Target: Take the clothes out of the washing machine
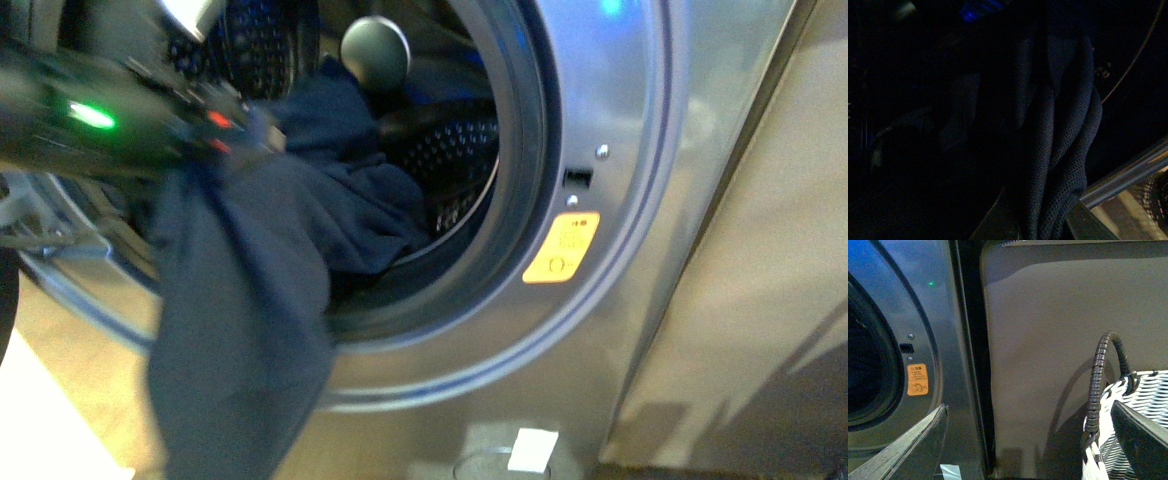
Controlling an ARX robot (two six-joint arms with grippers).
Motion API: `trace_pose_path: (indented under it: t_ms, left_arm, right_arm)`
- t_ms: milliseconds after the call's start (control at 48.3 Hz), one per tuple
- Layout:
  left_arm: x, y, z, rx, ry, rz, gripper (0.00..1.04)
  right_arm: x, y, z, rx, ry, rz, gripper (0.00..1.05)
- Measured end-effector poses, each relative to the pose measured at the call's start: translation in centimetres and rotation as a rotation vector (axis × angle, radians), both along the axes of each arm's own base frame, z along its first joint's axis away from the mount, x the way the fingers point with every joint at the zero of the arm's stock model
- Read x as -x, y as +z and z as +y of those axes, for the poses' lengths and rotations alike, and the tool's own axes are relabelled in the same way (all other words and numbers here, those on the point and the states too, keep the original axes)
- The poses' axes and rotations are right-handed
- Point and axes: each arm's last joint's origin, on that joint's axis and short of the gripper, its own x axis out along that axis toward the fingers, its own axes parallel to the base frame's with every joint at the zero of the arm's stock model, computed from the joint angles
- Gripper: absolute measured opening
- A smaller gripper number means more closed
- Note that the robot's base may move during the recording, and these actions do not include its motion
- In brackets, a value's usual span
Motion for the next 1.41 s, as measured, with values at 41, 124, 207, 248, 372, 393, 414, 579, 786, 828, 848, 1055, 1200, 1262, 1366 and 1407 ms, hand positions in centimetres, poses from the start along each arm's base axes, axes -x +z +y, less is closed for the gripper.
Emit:
trace_pose_path:
  t_ms: [41,124,207,248,372,393,414,579,786,828,848,1055,1200,1262,1366,1407]
  left_arm:
    - [0.7,0.9,0.2,0.000,-0.012,-0.017,0.06]
    - [2.1,2.9,0.6,0.003,-0.026,-0.065,0.06]
    - [3.6,4.8,1.0,0.012,-0.053,-0.112,0.06]
    - [4.4,5.7,1.2,0.014,-0.065,-0.134,0.06]
    - [6.1,7.4,1.4,0.020,-0.091,-0.178,0.06]
    - [6.4,7.6,1.4,0.021,-0.094,-0.184,0.06]
    - [6.8,8.0,1.5,0.022,-0.099,-0.194,0.06]
    - [8.4,11.5,1.3,0.030,-0.141,-0.291,0.06]
    - [9.1,16.4,0.3,0.067,-0.186,-0.417,0.06]
    - [9.2,17.4,-0.1,0.080,-0.201,-0.441,0.06]
    - [9.3,17.9,-0.3,0.087,-0.209,-0.452,0.06]
    - [9.5,21.8,-2.8,0.161,-0.291,-0.520,0.06]
    - [9.5,23.9,-5.1,0.202,-0.360,-0.539,0.06]
    - [9.4,24.7,-6.0,0.216,-0.386,-0.541,0.06]
    - [9.3,25.9,-7.3,0.242,-0.422,-0.540,0.06]
    - [9.3,26.4,-7.9,0.253,-0.441,-0.543,0.06]
  right_arm:
    - [0.0,0.0,0.0,0.000,0.000,0.000,0.97]
    - [0.0,0.0,0.0,0.000,0.000,0.000,0.97]
    - [0.0,0.0,0.0,0.000,0.000,0.000,0.97]
    - [0.0,0.0,0.0,0.000,0.000,0.000,0.97]
    - [0.0,0.0,0.0,0.000,0.000,0.000,0.97]
    - [0.0,0.0,0.0,0.000,0.000,0.000,0.97]
    - [0.0,0.0,0.0,0.000,0.000,0.000,0.97]
    - [0.0,0.0,0.0,0.000,0.000,0.000,0.97]
    - [0.0,0.0,0.0,0.000,0.000,0.000,0.97]
    - [0.0,0.0,0.0,0.000,0.000,0.000,0.97]
    - [0.0,0.0,0.0,0.000,0.000,0.000,0.97]
    - [0.0,0.0,0.0,0.000,0.000,0.000,0.97]
    - [0.0,0.0,0.0,0.000,0.000,0.000,0.97]
    - [0.0,0.0,0.0,0.000,0.000,0.000,0.97]
    - [0.0,0.0,0.0,0.000,0.000,0.000,0.97]
    - [0.0,0.0,0.0,0.000,0.000,0.000,0.97]
